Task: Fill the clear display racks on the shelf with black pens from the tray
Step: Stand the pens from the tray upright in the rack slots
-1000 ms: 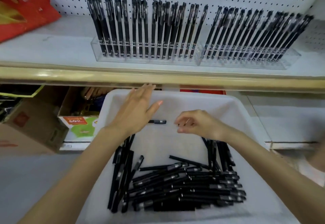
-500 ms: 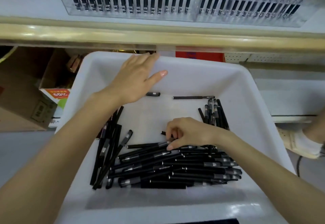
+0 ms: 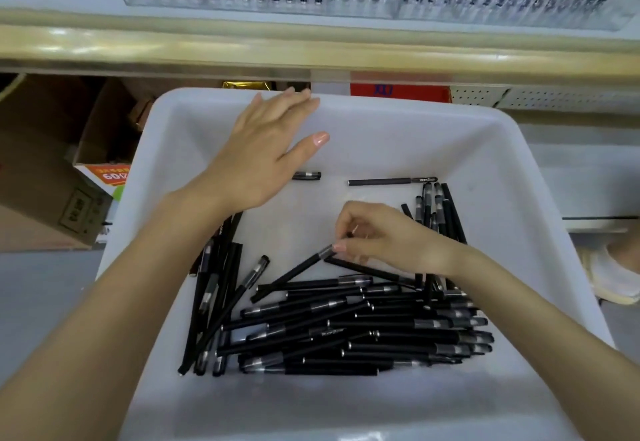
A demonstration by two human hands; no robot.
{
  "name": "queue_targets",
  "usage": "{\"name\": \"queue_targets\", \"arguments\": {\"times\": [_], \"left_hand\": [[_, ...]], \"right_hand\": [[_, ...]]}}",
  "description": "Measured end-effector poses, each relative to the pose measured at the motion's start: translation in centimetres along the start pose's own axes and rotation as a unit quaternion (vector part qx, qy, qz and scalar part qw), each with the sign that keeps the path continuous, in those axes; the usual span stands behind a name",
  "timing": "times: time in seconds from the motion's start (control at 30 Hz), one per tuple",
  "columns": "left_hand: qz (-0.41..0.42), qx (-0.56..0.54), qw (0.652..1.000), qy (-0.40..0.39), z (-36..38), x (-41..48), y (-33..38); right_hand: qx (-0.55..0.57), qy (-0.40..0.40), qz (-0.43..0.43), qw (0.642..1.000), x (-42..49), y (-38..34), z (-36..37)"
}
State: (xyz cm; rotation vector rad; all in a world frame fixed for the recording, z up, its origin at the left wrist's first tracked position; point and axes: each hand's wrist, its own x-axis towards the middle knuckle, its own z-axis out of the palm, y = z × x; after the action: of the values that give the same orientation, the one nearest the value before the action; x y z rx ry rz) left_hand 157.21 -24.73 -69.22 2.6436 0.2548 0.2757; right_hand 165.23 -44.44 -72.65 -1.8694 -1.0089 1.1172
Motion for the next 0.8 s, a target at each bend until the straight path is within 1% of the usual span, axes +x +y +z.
{"name": "queue_targets", "arguments": {"times": [0.1, 0.17, 0.27, 0.37, 0.5, 0.57, 0.67, 0.8], "left_hand": [[-0.006, -0.031, 1.000, 0.000, -0.1, 0.1, 0.0], [-0.009, -0.050, 0.999, 0.002, -0.2, 0.1, -0.1], [-0.011, -0.068, 0.998, 0.008, -0.1, 0.0, -0.3], [-0.022, -0.101, 0.995, 0.012, -0.3, 0.0, -0.2], [-0.080, -0.204, 0.975, 0.040, -1.2, -0.4, 0.3], [-0.089, -0.221, 0.970, 0.039, -1.7, -0.6, 0.5], [-0.061, -0.202, 0.978, 0.011, -2.6, -0.4, 1.3], [0.004, -0.123, 0.992, 0.004, -3.6, 0.4, 2.6]], "right_hand": [[0.113, 0.076, -0.015, 0.991, -0.2, -1.4, -0.4], [0.178, 0.110, -0.015, 0.978, -0.4, -2.0, -0.7], [0.306, 0.150, -0.012, 0.940, -0.6, -2.4, -1.2], [0.384, 0.186, -0.025, 0.904, -0.6, -2.8, -1.4], [0.403, 0.216, -0.049, 0.888, -0.6, -3.4, -2.0], [0.394, 0.233, -0.060, 0.887, -0.8, -4.2, -2.7], [0.336, 0.236, -0.080, 0.908, -1.4, -6.2, -4.5], [0.274, 0.195, -0.097, 0.937, -1.8, -10.0, -8.4]]}}
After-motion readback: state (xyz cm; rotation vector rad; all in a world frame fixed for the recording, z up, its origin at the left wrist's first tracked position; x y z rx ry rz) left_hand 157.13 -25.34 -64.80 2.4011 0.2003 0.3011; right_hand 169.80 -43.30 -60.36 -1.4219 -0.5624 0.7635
